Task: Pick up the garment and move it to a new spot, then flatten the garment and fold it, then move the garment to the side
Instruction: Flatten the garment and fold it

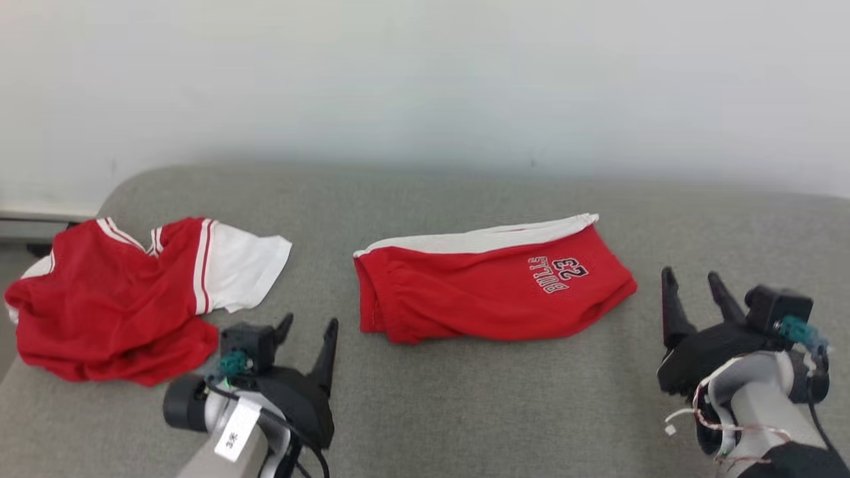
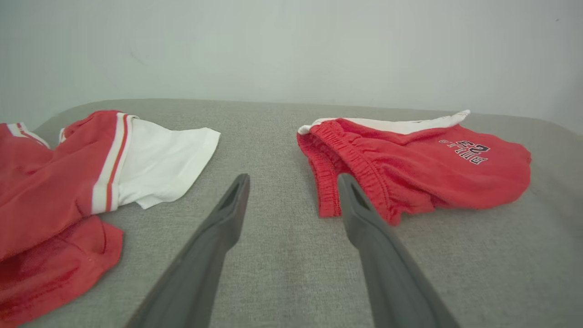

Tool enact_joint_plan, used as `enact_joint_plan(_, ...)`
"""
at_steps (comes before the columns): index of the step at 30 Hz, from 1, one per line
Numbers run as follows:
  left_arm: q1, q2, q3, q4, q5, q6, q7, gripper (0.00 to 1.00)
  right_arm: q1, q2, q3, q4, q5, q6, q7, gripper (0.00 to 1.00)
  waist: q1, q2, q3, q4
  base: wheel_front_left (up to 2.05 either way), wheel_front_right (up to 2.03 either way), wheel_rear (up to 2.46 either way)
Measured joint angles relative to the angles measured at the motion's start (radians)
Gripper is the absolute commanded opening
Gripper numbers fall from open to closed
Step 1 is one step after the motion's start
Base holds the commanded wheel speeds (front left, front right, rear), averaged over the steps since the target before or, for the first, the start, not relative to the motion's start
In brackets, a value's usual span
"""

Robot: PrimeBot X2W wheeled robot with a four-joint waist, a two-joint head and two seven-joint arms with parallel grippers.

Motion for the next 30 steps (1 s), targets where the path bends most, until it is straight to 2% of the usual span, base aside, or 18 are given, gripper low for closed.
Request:
enact_joint_plan(9, 0.038, -0.013, -0.039, 0.002, 0.0, -0.035, 0.019, 1.0, 0.038, 0.01, 0.031, -0.061, -0.009, 0.0, 0.001, 1.0, 0.0, 0.0, -0.029, -0.058, 0.0, 0.0, 0.0)
enact_joint_plan(23, -0.046, -0.036, -0.04, 0.051, -0.003, -0.043, 0.071, 1.0, 0.0, 0.018, 0.06, -0.149, -0.033, -0.003, 0.016, 1.0, 0.0004, 0.0002, 0.069, -0.121, 0.0, 0.0, 0.0)
enact_joint_plan(30, -0.071, -0.042, -0.044, 0.085, -0.003, -0.051, 0.098, 1.0, -0.006, -0.008, 0.046, -0.175, -0.036, -0.012, 0.024, 1.0, 0.0004, 0.0003, 0.128, -0.158, 0.0, 0.0, 0.0)
